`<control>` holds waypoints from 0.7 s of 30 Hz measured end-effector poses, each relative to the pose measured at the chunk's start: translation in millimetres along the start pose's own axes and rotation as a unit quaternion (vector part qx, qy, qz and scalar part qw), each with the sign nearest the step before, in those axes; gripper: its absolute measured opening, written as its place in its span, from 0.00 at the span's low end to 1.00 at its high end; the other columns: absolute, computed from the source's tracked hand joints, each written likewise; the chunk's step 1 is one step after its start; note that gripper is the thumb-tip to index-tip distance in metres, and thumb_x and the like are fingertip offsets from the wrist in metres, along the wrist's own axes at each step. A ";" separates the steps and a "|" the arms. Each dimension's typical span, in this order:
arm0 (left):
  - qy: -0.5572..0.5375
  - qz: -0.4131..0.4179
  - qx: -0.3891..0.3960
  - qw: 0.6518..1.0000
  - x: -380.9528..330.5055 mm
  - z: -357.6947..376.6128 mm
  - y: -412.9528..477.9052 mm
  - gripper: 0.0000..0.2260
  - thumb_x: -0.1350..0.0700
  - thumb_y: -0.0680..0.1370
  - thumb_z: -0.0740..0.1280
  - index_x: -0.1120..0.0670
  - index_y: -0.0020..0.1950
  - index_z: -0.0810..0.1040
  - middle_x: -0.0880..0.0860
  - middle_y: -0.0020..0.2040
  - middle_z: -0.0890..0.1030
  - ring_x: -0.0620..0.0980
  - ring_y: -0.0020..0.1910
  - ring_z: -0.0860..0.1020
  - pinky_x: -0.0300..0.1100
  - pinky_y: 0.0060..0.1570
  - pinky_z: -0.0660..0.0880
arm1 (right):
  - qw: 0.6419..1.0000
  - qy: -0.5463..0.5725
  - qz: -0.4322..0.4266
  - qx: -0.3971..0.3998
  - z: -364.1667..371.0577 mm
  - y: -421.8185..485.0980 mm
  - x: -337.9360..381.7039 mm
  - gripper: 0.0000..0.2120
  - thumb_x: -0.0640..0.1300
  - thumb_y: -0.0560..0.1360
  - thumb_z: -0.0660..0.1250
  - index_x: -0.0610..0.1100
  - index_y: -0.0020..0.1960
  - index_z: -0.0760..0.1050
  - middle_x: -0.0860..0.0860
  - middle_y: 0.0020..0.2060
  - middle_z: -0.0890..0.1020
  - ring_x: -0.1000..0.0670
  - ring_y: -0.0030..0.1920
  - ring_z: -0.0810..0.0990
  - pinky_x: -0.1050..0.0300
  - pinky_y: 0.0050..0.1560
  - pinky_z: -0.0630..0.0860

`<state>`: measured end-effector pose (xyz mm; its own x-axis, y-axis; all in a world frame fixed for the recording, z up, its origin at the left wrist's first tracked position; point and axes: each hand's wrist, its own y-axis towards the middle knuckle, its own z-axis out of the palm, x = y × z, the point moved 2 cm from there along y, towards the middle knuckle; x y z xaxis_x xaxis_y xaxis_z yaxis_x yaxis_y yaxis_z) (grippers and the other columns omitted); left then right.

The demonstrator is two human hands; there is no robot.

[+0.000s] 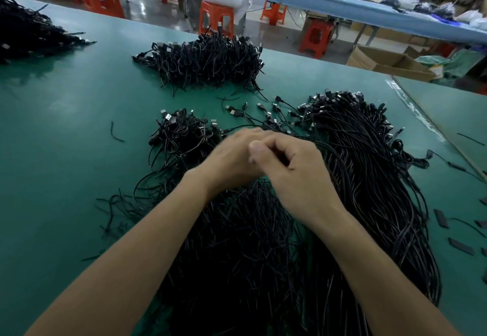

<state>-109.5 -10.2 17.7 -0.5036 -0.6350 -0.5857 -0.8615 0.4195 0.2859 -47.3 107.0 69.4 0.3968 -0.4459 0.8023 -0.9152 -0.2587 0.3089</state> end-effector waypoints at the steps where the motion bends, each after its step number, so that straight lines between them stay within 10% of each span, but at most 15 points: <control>1: -0.087 -0.003 0.016 0.996 0.6 6.3 -3.0 0.07 0.61 0.80 0.66 0.52 0.55 0.78 0.47 0.49 0.78 0.38 0.50 0.78 0.35 0.52 0.77 | 0.999 0.016 -0.024 0.015 3.2 -1.5 11.3 0.09 0.46 0.80 0.67 0.48 0.42 0.81 0.57 0.35 0.82 0.60 0.39 0.81 0.70 0.42 0.75; 5: -0.235 -0.130 -0.071 0.961 18.1 17.6 -5.8 0.06 0.69 0.81 0.62 0.67 0.55 0.77 0.42 0.42 0.72 0.36 0.41 0.72 0.29 0.44 0.70 | 0.989 0.110 -0.090 0.050 -1.1 -8.4 39.1 0.11 0.44 0.78 0.67 0.43 0.38 0.80 0.50 0.33 0.82 0.53 0.36 0.81 0.57 0.42 0.79; 9: -0.309 -0.167 -0.295 0.889 16.9 -3.0 -5.8 0.19 0.56 0.86 0.52 0.56 0.39 0.73 0.51 0.39 0.78 0.45 0.35 0.75 0.38 0.40 0.74 | 0.987 0.156 -0.038 -0.022 -26.6 -4.1 26.1 0.14 0.47 0.76 0.65 0.49 0.31 0.70 0.58 0.24 0.70 0.60 0.24 0.65 0.70 0.27 0.65; 13: -0.253 -0.111 -0.423 0.863 12.3 -35.3 -20.3 0.18 0.52 0.86 0.54 0.49 0.36 0.63 0.45 0.30 0.65 0.40 0.27 0.62 0.38 0.27 0.62 | 0.993 -0.041 0.072 -0.083 -51.9 4.2 -14.2 0.16 0.49 0.79 0.64 0.46 0.34 0.70 0.58 0.23 0.71 0.57 0.22 0.64 0.68 0.23 0.63; 17: -0.034 -0.041 -0.372 0.927 -9.8 -51.7 -23.8 0.17 0.49 0.85 0.55 0.46 0.36 0.61 0.41 0.29 0.63 0.41 0.24 0.61 0.32 0.23 0.60 | 0.972 -0.186 0.131 0.063 -47.2 0.3 -31.1 0.07 0.48 0.82 0.59 0.52 0.54 0.77 0.53 0.38 0.83 0.51 0.37 0.82 0.60 0.35 0.76; 21: 0.114 -0.019 -0.292 0.949 -27.4 -44.7 -19.8 0.14 0.46 0.84 0.51 0.50 0.41 0.64 0.43 0.32 0.64 0.39 0.28 0.62 0.38 0.28 0.60 | 0.994 -0.015 0.086 0.060 -28.8 -2.1 -11.6 0.14 0.47 0.83 0.55 0.54 0.65 0.74 0.52 0.41 0.84 0.54 0.40 0.82 0.58 0.42 0.80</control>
<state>-81.5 -30.2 62.0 -0.4145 -0.7947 -0.4435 -0.7346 0.0045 0.6785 -52.0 137.4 74.2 0.2378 -0.5174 0.8220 -0.9556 -0.2762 0.1026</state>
